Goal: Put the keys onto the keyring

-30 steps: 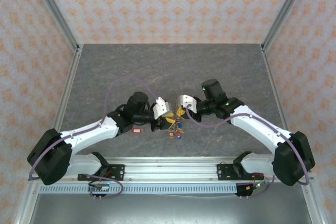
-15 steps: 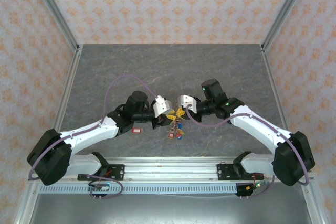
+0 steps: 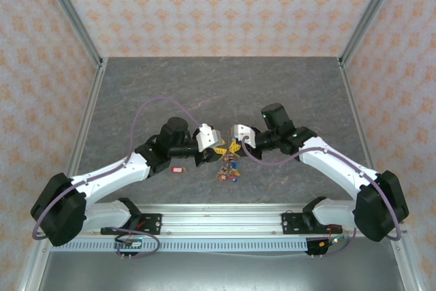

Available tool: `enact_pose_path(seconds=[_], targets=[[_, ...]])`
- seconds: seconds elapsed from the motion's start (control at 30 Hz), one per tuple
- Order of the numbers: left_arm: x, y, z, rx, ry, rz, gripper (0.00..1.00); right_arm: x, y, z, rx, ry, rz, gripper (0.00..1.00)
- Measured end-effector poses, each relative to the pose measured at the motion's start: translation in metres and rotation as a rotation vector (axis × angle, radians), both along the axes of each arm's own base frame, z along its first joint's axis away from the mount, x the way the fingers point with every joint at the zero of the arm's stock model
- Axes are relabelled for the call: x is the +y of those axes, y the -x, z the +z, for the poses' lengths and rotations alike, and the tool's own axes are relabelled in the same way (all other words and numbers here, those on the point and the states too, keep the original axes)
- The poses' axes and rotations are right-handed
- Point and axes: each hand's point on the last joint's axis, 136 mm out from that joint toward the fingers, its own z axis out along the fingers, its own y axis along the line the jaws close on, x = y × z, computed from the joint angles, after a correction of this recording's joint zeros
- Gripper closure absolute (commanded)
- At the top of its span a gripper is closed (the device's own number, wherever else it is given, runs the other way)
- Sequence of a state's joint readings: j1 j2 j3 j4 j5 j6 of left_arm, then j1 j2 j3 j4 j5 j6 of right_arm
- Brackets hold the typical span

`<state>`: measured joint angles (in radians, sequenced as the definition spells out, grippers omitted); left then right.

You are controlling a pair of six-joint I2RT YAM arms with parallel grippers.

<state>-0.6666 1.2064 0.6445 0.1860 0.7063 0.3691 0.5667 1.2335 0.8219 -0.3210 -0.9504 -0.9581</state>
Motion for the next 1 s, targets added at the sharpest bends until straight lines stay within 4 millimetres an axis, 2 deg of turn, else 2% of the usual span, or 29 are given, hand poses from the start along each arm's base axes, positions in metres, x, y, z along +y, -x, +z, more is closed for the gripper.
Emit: enact_pose_path(seconds=[0.17,0.43,0.53,0.63,0.8,0.9,1.0], targets=[[-0.004,-0.001,-0.004,0.019,-0.006,-0.015,0.71,0.0,0.001,0.0,0.002,-0.002,0.002,1.0],[-0.009,0.0,-0.005,0.029,-0.013,-0.048,0.79,0.001,0.001,0.002,0.007,-0.014,0.005,1.0],[-0.01,0.001,-0.006,0.033,-0.025,-0.063,0.84,0.001,0.001,0.002,0.013,-0.015,0.001,1.0],[-0.011,0.003,-0.006,0.038,-0.033,-0.087,0.99,0.001,0.0,0.002,0.018,-0.015,-0.005,1.0],[-0.011,0.002,-0.007,0.038,-0.044,-0.096,1.0,0.0,-0.001,0.0,0.025,-0.014,-0.014,1.0],[-0.011,0.002,-0.008,0.038,-0.048,-0.097,1.0,-0.001,-0.001,-0.003,0.022,-0.01,-0.018,0.91],[-0.01,0.002,-0.009,0.039,-0.048,-0.093,1.0,-0.002,0.0,-0.005,0.006,-0.01,-0.023,0.88]])
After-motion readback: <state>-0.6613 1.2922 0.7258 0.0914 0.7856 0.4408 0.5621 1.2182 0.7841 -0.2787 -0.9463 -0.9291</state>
